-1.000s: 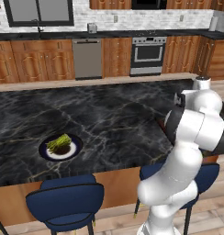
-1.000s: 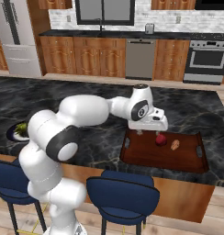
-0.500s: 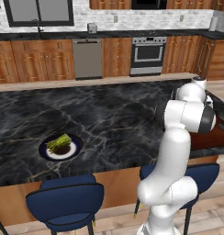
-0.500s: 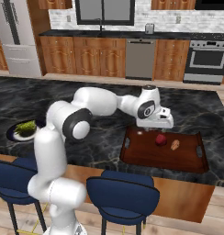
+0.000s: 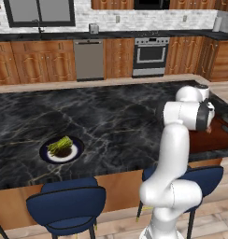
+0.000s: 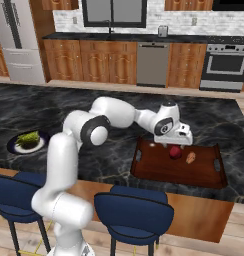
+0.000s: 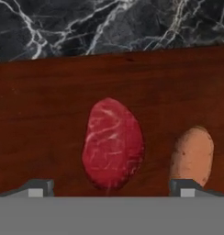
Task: Create a steak meal by picking up the steak and asparagus from the tray and placing them on the plate. Leave the sweet potato on the tray.
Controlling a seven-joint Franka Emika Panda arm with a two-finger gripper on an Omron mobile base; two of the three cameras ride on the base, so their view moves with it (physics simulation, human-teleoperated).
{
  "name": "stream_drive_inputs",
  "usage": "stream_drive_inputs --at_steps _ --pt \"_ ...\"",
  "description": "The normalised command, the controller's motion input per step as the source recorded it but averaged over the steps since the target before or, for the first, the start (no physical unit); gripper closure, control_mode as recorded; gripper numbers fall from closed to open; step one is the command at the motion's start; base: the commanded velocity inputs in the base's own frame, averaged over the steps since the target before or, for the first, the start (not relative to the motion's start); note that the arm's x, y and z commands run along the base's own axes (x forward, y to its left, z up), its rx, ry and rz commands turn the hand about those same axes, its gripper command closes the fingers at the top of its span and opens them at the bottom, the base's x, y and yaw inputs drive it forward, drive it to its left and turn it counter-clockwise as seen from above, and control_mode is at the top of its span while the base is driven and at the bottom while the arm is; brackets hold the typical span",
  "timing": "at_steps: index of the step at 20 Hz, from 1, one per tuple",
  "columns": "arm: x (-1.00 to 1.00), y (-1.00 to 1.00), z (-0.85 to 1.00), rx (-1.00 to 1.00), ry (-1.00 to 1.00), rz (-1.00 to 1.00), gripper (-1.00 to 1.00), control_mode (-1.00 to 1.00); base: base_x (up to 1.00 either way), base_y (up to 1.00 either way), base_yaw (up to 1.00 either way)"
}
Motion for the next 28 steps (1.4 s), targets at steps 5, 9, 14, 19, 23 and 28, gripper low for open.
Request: stream_drive_inputs --at_steps 5,9,14,19,23,28 --pt "0.2 -0.04 -0.28 0.0 0.0 0.0 -1.0 -1.0 0.0 0.0 0.0" --pt "0.25 0.0 -0.28 0.0 0.0 0.0 -1.0 -1.0 0.0 0.0 0.0" --pt "0.23 -0.05 -0.35 0.0 0.0 0.0 -1.0 -1.0 0.0 0.0 0.0" --pt "0.19 -0.23 -0.24 0.0 0.0 0.0 -1.0 -1.0 0.0 0.0 0.0" --pt "0.15 -0.09 -0.41 0.0 0.0 0.0 -1.0 -1.0 0.0 0.0 0.0" --pt "-0.04 0.11 -0.45 -0.01 0.0 0.01 1.0 -1.0 0.0 0.0 0.0"
